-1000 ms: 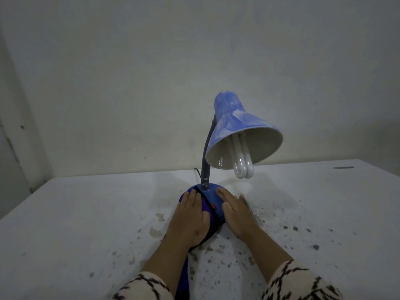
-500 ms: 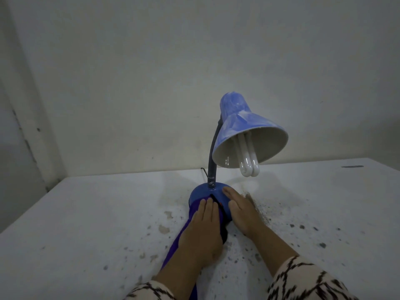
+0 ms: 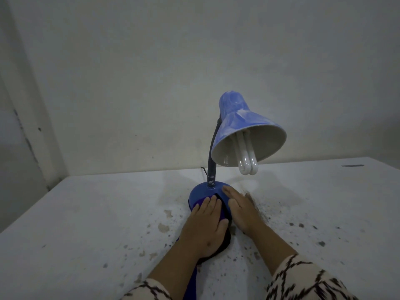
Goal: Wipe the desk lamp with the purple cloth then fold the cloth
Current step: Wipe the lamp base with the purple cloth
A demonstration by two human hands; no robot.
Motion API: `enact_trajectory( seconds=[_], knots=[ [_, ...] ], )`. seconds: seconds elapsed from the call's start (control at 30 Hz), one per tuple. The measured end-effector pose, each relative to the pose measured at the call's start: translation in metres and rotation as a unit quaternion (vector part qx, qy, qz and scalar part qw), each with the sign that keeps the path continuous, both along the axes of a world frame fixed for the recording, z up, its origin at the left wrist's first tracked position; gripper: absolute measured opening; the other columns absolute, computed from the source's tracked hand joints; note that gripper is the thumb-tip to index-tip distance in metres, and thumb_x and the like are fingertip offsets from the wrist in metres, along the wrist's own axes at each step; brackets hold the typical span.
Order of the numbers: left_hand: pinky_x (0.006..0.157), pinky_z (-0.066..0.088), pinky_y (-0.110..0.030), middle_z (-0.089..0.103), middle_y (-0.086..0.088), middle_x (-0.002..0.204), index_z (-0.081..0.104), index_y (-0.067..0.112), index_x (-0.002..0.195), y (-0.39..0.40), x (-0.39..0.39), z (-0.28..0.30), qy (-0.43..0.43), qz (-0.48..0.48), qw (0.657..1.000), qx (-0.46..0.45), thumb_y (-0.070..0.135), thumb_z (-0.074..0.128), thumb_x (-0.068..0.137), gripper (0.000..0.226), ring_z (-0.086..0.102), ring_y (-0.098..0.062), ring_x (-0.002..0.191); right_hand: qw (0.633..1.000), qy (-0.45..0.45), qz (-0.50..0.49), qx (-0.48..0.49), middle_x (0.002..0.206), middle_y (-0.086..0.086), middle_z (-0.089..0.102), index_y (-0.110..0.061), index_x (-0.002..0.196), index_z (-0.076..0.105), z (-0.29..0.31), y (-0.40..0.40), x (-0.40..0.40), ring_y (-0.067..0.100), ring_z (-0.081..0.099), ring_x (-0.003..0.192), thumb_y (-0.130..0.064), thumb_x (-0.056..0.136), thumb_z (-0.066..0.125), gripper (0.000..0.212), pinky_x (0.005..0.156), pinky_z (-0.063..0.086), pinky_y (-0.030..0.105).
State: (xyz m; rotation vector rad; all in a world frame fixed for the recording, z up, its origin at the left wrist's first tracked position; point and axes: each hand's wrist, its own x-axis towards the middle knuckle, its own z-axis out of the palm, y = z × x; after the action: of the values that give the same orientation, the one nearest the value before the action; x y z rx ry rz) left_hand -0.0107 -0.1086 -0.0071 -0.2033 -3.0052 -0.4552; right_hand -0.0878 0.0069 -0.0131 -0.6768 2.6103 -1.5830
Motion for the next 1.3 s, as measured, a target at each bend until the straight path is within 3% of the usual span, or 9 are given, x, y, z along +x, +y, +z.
enact_trajectory(
  seconds=[0.1, 0.27, 0.4, 0.6, 0.7, 0.83, 1.0, 1.1, 1.3],
  knots=[
    [0.116, -0.001, -0.030, 0.009, -0.001, 0.158, 0.009, 0.014, 0.148, -0.002, -0.012, 0.003, 0.032, -0.001, 0.999, 0.000, 0.035, 0.023, 0.099, 0.055, 0.005, -0.013, 0.145, 1.000, 0.003, 0.000, -0.002, 0.146, 0.007, 0.036, -0.010, 0.139, 0.034, 0.000, 0.000, -0.001, 0.016, 0.033, 0.134, -0.004, 0.094, 0.029, 0.045, 0.112, 0.021, 0.024],
    [0.117, 0.007, -0.031, 0.028, -0.004, 0.152, 0.025, 0.013, 0.144, -0.002, -0.034, 0.010, 0.058, -0.013, 0.998, -0.007, 0.036, 0.024, 0.097, 0.052, 0.021, -0.015, 0.141, 1.000, 0.020, 0.003, -0.007, 0.123, -0.002, 0.049, -0.010, 0.130, 0.045, -0.001, 0.001, -0.002, 0.011, 0.044, 0.118, -0.003, 0.093, 0.029, 0.041, 0.084, 0.014, -0.011],
    [0.117, 0.005, -0.031, 0.021, -0.006, 0.155, 0.020, 0.013, 0.146, -0.003, -0.044, 0.011, 0.049, -0.002, 0.998, -0.034, 0.037, 0.024, 0.096, 0.056, 0.017, -0.016, 0.143, 0.998, -0.011, -0.004, -0.067, 0.113, -0.009, 0.054, -0.029, 0.113, 0.050, 0.001, 0.000, -0.002, -0.011, 0.049, 0.100, -0.009, 0.097, 0.031, 0.032, 0.080, 0.029, -0.007],
    [0.116, 0.011, -0.029, 0.025, -0.005, 0.154, 0.021, 0.013, 0.146, -0.002, -0.041, 0.003, 0.081, 0.021, 0.996, -0.023, 0.034, 0.028, 0.094, 0.056, 0.023, -0.016, 0.141, 0.999, 0.004, -0.014, -0.036, 0.123, -0.003, 0.052, -0.014, 0.128, 0.047, -0.001, 0.001, -0.003, 0.003, 0.046, 0.107, -0.012, 0.098, 0.029, 0.035, 0.077, 0.023, -0.011],
    [0.117, 0.017, -0.029, 0.031, -0.004, 0.151, 0.026, 0.012, 0.144, -0.003, -0.034, -0.005, 0.106, 0.065, 0.992, -0.019, 0.035, 0.031, 0.092, 0.057, 0.028, -0.014, 0.138, 0.999, -0.011, -0.006, -0.034, 0.130, -0.003, 0.048, -0.015, 0.132, 0.044, -0.002, 0.002, -0.005, 0.000, 0.041, 0.109, -0.015, 0.099, 0.029, 0.036, 0.082, 0.026, -0.002],
    [0.116, 0.020, -0.031, 0.035, -0.004, 0.148, 0.030, 0.011, 0.141, 0.000, -0.033, -0.007, 0.116, 0.106, 0.987, -0.032, 0.041, 0.032, 0.090, 0.059, 0.032, -0.016, 0.135, 0.998, -0.029, -0.010, -0.056, 0.125, -0.009, 0.049, -0.021, 0.129, 0.045, -0.003, 0.001, -0.007, 0.001, 0.043, 0.114, -0.022, 0.099, 0.032, 0.032, 0.074, 0.024, -0.010],
    [0.110, 0.020, -0.022, 0.047, -0.002, 0.138, 0.041, 0.012, 0.133, -0.003, -0.032, 0.004, 0.120, 0.017, 0.992, 0.021, 0.042, 0.027, 0.078, 0.064, 0.041, -0.013, 0.125, 0.991, -0.061, -0.012, -0.117, 0.146, -0.002, 0.037, -0.020, 0.141, 0.032, -0.005, 0.001, -0.010, 0.010, 0.031, 0.134, -0.029, 0.100, 0.032, 0.042, 0.104, 0.019, 0.014],
    [0.113, 0.015, -0.024, 0.034, -0.006, 0.149, 0.031, 0.010, 0.141, 0.000, -0.039, 0.008, 0.087, -0.002, 0.996, 0.012, 0.040, 0.024, 0.079, 0.069, 0.030, -0.016, 0.137, 0.991, -0.051, -0.015, -0.119, 0.149, -0.001, 0.032, -0.022, 0.143, 0.028, -0.003, 0.002, -0.009, 0.010, 0.028, 0.135, -0.030, 0.100, 0.031, 0.043, 0.112, 0.019, 0.025],
    [0.114, 0.024, -0.033, 0.038, -0.007, 0.146, 0.034, 0.012, 0.138, 0.013, -0.055, 0.005, 0.086, 0.029, 0.996, -0.015, 0.033, 0.030, 0.094, 0.050, 0.035, -0.019, 0.133, 0.993, -0.051, -0.004, -0.109, 0.151, -0.001, 0.028, -0.019, 0.145, 0.021, -0.005, 0.006, -0.007, -0.003, 0.024, 0.122, -0.020, 0.100, 0.027, 0.046, 0.095, 0.013, 0.002]
  ],
)
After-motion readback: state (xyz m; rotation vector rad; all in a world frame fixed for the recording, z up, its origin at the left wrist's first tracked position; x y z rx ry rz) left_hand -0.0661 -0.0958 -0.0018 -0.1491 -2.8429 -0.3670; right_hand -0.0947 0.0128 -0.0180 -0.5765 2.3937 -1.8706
